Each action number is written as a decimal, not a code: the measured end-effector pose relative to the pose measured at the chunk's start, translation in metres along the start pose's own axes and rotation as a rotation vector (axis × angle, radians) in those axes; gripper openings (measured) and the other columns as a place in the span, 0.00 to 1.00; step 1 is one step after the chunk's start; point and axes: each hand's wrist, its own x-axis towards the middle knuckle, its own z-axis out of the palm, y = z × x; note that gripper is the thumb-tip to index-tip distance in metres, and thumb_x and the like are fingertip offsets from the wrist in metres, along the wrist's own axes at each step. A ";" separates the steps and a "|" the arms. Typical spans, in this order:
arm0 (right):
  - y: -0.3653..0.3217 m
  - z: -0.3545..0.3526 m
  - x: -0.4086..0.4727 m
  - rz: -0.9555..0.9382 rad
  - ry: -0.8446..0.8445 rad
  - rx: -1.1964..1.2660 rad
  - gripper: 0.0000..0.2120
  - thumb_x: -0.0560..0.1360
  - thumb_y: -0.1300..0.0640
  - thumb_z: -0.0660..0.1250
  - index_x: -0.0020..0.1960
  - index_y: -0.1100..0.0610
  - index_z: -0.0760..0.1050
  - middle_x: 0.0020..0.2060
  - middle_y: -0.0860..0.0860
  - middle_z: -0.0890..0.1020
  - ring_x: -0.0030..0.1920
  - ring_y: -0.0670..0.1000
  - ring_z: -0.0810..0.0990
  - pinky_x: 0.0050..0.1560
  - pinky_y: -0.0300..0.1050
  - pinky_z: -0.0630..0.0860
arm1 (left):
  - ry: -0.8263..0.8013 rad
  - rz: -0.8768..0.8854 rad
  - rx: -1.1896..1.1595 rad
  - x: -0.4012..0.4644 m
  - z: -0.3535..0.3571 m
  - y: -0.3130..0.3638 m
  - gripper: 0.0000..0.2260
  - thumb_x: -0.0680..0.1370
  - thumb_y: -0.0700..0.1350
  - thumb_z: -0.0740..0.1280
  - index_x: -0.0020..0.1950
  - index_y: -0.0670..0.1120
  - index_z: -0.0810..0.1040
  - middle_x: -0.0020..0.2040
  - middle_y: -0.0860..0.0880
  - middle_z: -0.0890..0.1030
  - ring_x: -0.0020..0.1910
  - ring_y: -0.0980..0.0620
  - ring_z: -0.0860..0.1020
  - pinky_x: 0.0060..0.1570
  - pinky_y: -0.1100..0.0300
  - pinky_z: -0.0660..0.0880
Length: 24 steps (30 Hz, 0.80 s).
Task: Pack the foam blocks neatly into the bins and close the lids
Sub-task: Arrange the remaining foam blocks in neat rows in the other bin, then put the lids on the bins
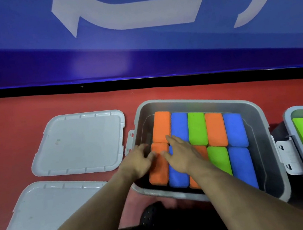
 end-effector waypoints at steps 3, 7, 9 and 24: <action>-0.013 0.008 0.012 -0.006 0.022 0.013 0.33 0.82 0.39 0.57 0.82 0.48 0.51 0.82 0.49 0.53 0.80 0.55 0.54 0.79 0.51 0.53 | 0.234 -0.062 -0.153 0.026 -0.043 -0.031 0.20 0.83 0.55 0.63 0.71 0.45 0.75 0.66 0.47 0.80 0.59 0.47 0.81 0.62 0.54 0.74; -0.044 0.017 0.024 -0.085 0.081 0.024 0.33 0.81 0.36 0.56 0.82 0.45 0.51 0.82 0.47 0.52 0.81 0.54 0.52 0.80 0.50 0.49 | 0.268 -0.163 -0.026 0.048 -0.051 -0.097 0.18 0.82 0.55 0.64 0.68 0.47 0.76 0.63 0.47 0.80 0.58 0.47 0.80 0.60 0.53 0.75; -0.059 0.025 0.032 -0.134 0.049 0.008 0.33 0.81 0.35 0.54 0.82 0.42 0.47 0.82 0.44 0.47 0.81 0.51 0.45 0.80 0.50 0.45 | 0.203 -0.195 0.038 0.057 -0.035 -0.128 0.18 0.82 0.55 0.64 0.67 0.47 0.77 0.62 0.48 0.80 0.58 0.48 0.80 0.59 0.53 0.75; -0.064 0.043 0.049 -0.283 0.092 -0.287 0.35 0.78 0.29 0.45 0.82 0.41 0.49 0.82 0.47 0.51 0.82 0.55 0.49 0.75 0.56 0.46 | 0.107 -0.282 0.127 0.125 0.073 -0.237 0.19 0.80 0.57 0.67 0.67 0.48 0.77 0.60 0.48 0.78 0.60 0.45 0.77 0.54 0.51 0.76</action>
